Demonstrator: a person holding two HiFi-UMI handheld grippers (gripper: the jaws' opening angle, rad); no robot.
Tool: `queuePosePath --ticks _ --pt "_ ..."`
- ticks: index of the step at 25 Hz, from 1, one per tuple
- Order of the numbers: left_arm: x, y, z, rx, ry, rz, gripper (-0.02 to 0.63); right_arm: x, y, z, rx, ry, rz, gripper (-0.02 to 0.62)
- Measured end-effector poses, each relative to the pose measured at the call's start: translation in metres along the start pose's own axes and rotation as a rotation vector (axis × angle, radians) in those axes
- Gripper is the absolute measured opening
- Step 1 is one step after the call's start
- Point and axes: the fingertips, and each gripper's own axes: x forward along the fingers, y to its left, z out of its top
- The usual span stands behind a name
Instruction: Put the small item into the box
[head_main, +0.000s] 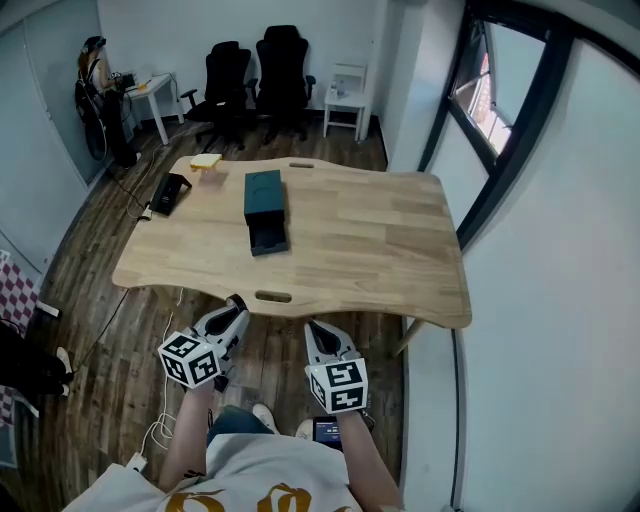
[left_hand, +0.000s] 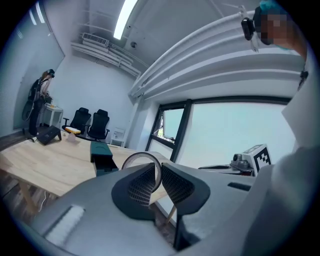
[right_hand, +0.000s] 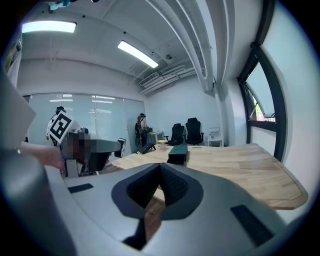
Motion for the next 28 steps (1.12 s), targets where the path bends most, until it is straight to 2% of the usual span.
queuePosePath --ticks 6,11,13,22,28 --pt "0.009 0.017 0.002 -0.004 0.002 0.038 0.044 0.011 -0.025 -0.004 0.024 0.011 -0.029 0.005" --pt "0.032 0.035 0.005 0.048 0.016 0.014 0.043 0.045 -0.037 -0.005 0.026 0.019 -0.013 0.005" --pt "0.049 0.049 0.003 0.045 0.027 0.015 0.043 0.062 -0.046 -0.008 0.028 0.03 -0.017 0.005" --pt "0.138 0.151 0.043 0.007 0.036 0.002 0.043 0.176 -0.108 0.031 0.029 0.061 -0.075 0.005" --pt "0.184 0.23 0.076 -0.005 0.054 -0.002 0.043 0.267 -0.124 0.055 0.044 0.07 -0.082 0.005"
